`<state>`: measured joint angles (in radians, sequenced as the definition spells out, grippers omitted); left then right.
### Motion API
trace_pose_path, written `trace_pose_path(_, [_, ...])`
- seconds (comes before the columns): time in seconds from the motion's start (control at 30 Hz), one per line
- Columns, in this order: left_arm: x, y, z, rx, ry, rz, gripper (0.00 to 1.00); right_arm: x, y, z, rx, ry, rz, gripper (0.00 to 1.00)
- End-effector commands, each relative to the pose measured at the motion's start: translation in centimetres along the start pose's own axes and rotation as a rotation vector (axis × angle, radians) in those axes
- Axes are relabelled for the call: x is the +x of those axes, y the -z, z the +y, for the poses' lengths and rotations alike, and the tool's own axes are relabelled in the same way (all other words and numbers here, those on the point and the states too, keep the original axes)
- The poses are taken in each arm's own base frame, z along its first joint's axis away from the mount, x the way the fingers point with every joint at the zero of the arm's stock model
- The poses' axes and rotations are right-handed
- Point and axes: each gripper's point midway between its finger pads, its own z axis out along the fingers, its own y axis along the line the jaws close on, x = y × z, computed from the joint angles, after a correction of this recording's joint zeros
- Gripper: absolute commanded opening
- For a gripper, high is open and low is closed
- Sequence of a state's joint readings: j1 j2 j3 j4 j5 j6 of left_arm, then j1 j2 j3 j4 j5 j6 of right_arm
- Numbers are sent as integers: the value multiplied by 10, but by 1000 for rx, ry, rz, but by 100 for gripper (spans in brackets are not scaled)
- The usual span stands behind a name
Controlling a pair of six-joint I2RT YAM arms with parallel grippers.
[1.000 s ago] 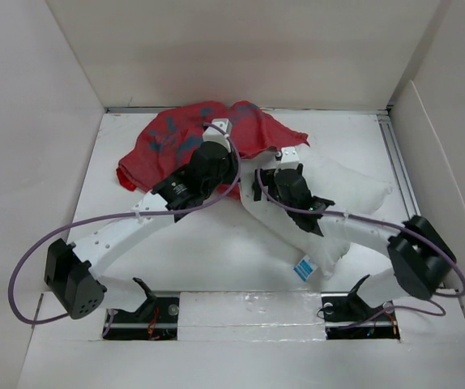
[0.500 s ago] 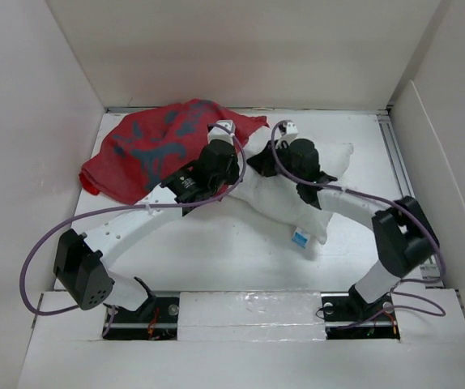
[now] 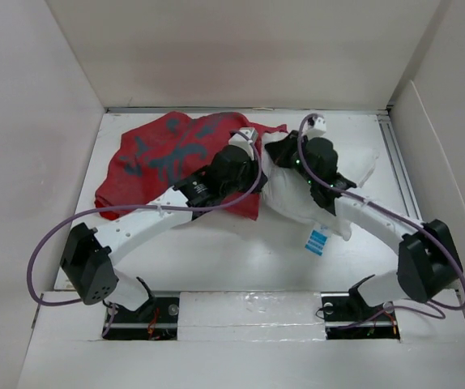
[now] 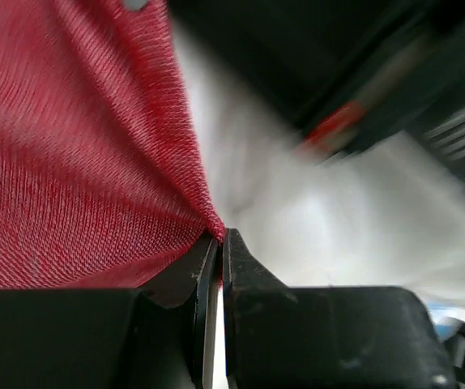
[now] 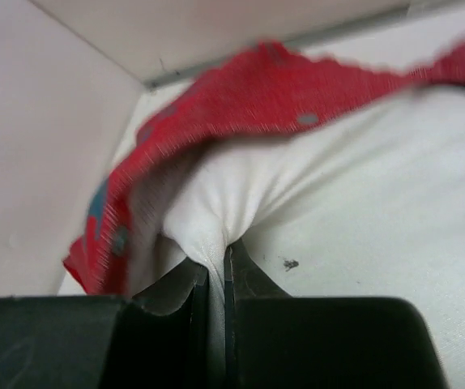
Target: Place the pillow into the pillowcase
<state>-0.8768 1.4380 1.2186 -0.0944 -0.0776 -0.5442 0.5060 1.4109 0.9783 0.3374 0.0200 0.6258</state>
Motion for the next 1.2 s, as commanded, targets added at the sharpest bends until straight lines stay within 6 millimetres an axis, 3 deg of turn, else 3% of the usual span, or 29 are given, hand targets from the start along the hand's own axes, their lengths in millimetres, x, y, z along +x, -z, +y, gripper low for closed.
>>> trace_pose_path(0.0, [-48,27,-48,188,36,-111,0,42,-13,9,-53,-75,-25,0])
trace_pose_path(0.03, [-61,36,-62,246,46,-140,0,47,-15,14,-88,-94,-56,0])
trace_pose_path(0.07, [-73,45,-67,270,62,-170,0,68,-15,14,-88,-103,-28,0])
trace_pose_path(0.1, [-76,50,-69,278,62,-181,0,101,-19,-1,-57,-106,29,0])
trace_pose_path(0.17, [-87,61,-75,303,73,-214,0,121,-21,6,-94,-150,31,0])
trace_pose_path(0.2, [-89,61,-74,294,75,-220,0,133,-20,-3,-84,-161,42,0])
trace_pose_path(0.23, [-83,57,-68,274,76,-212,0,149,-20,-6,-88,-173,69,0])
trace_pose_path(0.37, [-46,34,-21,217,164,-146,0,149,-15,3,-127,-189,62,0])
trace_pose_path(0.4, [-38,30,-18,226,163,-138,0,150,-15,8,-149,-175,81,0])
trace_pose_path(0.43, [-23,26,-10,211,152,-105,0,147,-12,15,-179,-161,86,0])
trace_pose_path(0.47, [-14,21,-7,202,133,-73,0,138,-9,23,-215,-148,82,7])
trace_pose_path(0.5, [12,9,6,144,119,31,0,134,-5,24,-237,-125,84,19])
trace_pose_path(0.53, [6,9,3,131,104,48,0,127,-1,18,-227,-125,81,35])
trace_pose_path(0.57, [6,8,9,84,90,66,3,111,9,20,-230,-107,58,58])
trace_pose_path(0.6, [-1,12,16,13,73,35,36,106,13,16,-209,-84,64,59])
trace_pose_path(0.63, [0,21,22,-41,50,42,52,115,16,-11,-78,-57,122,75])
trace_pose_path(0.67, [-19,33,15,-48,47,-11,71,104,18,-18,-23,-31,113,75])
trace_pose_path(0.7, [-38,53,10,-41,39,-69,98,88,26,-19,26,-17,89,76])
trace_pose_path(0.73, [-46,64,9,-45,19,-84,100,98,38,-44,159,6,151,100])
trace_pose_path(0.77, [-69,80,-2,-26,26,-137,100,86,43,-63,275,27,107,100])
trace_pose_path(0.8, [-79,90,-7,-16,14,-153,100,70,49,-65,318,13,81,100])
trace_pose_path(0.83, [-82,98,-6,-38,11,-139,100,68,57,-77,372,-4,86,100])
trace_pose_path(0.9, [-110,116,-13,-50,6,-197,100,55,70,-95,451,-18,74,100])
trace_pose_path(0.97, [-120,115,1,-148,8,-231,100,39,84,-101,473,-27,40,100])
trace_pose_path(1.0, [-135,111,9,-186,22,-262,100,20,90,-110,495,-26,-7,100])
trace_pose_path(1.03, [-135,111,9,-186,22,-262,100,19,90,-111,495,-26,-7,100])
trace_pose_path(1.1, [-144,81,26,-221,17,-238,100,-3,85,-115,471,31,-11,100])
trace_pose_path(1.13, [-145,66,33,-230,-3,-212,100,-22,75,-104,425,68,-17,100])
trace_pose_path(1.17, [-131,24,53,-280,-12,-127,100,-18,61,-115,440,124,37,100])
